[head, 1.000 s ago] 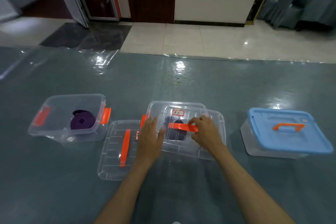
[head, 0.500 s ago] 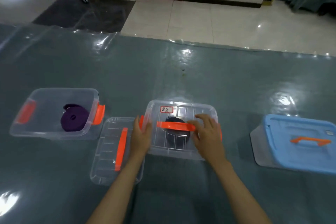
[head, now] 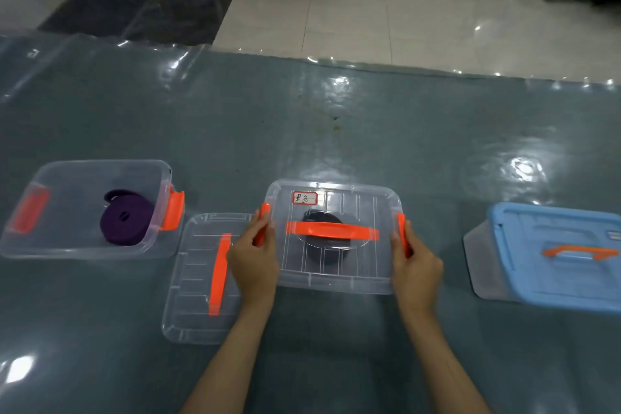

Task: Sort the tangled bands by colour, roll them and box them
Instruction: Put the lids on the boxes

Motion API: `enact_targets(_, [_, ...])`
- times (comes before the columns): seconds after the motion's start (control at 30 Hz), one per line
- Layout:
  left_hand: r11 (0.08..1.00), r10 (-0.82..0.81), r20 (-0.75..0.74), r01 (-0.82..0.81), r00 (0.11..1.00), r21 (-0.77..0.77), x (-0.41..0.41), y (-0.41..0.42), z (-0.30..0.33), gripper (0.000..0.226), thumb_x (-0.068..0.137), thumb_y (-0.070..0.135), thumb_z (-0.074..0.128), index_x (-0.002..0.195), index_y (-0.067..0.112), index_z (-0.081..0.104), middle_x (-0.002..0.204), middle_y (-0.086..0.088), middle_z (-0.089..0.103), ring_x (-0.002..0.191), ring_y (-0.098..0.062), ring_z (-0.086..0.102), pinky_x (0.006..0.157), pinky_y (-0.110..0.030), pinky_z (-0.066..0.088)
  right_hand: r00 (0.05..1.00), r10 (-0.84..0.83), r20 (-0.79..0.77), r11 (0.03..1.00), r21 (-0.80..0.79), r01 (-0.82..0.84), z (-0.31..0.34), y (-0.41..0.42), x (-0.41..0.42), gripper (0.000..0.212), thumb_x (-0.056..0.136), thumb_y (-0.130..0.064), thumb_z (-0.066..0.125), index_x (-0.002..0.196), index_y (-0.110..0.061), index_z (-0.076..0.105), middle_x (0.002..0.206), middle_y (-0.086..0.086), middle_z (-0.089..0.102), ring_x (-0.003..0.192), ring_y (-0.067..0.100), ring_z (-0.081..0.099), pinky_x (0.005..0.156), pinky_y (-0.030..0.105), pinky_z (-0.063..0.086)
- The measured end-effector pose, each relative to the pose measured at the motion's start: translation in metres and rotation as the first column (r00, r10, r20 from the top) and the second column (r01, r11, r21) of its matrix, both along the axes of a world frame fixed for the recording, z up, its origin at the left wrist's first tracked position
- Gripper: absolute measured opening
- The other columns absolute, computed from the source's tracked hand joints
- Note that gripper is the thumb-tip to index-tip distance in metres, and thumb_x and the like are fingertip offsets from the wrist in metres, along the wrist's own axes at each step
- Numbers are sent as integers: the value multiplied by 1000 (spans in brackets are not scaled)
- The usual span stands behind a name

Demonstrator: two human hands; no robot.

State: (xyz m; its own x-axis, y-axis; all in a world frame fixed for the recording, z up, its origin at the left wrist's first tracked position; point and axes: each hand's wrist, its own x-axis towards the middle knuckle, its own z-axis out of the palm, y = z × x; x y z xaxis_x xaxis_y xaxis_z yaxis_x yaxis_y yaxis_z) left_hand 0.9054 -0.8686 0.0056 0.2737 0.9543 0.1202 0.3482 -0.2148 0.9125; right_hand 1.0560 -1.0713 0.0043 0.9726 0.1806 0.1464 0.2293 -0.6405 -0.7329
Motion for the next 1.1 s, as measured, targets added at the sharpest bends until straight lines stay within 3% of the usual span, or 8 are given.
enact_targets(0.17, [991,-129,-115,133,985,27,-10,3,12,32,104,17,64,135,19,71,137,0,70,121,-14,69,89,5,41,995,71,-71,996,-56,-75,10,-8,1,43,106,-40,57,149,-39,56,92,4,74,79,26,65,70,34,49])
enact_targets(0.27, [943,-274,-302,316,913,99,-30,4,20,47,110,24,51,155,35,50,146,6,64,116,-19,69,90,-16,51,960,207,-186,962,-137,-234,20,-22,-2,50,108,-40,51,156,-46,40,100,-7,65,87,22,61,80,38,52])
enact_targets(0.37, [902,-319,-442,412,839,131,-63,-11,21,52,110,25,45,161,31,39,131,-3,69,110,-24,65,92,-38,55,930,298,-216,934,-133,-331,24,-52,-24,35,107,-42,54,142,-38,55,96,-13,64,93,22,69,82,36,51])
enact_targets(0.47, [899,-325,-459,421,827,120,-97,-39,23,47,110,30,49,157,27,46,142,-1,63,144,-26,48,106,-46,51,930,297,-218,930,-153,-333,18,-88,-53,24,104,-46,58,116,-30,71,100,-11,73,98,21,72,82,33,52])
enact_targets(0.57, [879,-315,-565,459,762,128,-125,-65,28,52,101,17,65,152,18,54,150,-6,58,137,-28,55,102,-46,54,911,320,-260,861,-322,-394,5,-114,-81,22,103,-36,61,113,-22,75,116,0,75,106,24,71,87,33,51])
enact_targets(0.7, [862,-315,-727,504,610,49,-162,-92,34,38,94,12,64,133,9,67,131,-9,66,118,-33,64,97,-45,51,862,397,-316,778,-382,-498,3,-123,-116,18,102,-29,58,104,-17,72,109,4,74,103,28,70,84,36,50])
enact_targets(0.87, [864,-260,-779,498,571,77,-208,-110,38,29,81,3,77,109,8,76,107,-11,73,100,-36,71,83,-44,56,837,485,-254,733,-403,-548,8,-105,-150,19,104,-30,56,107,-18,71,113,2,71,106,26,68,87,40,52])
enact_targets(1.1, [900,-193,-795,427,575,90,-247,-81,42,34,104,22,53,136,18,64,145,-1,59,135,-22,56,111,-35,41,824,515,-238,726,-390,-567,17,-68,-197,21,104,-30,53,108,-20,71,110,-4,69,100,18,66,84,33,52])
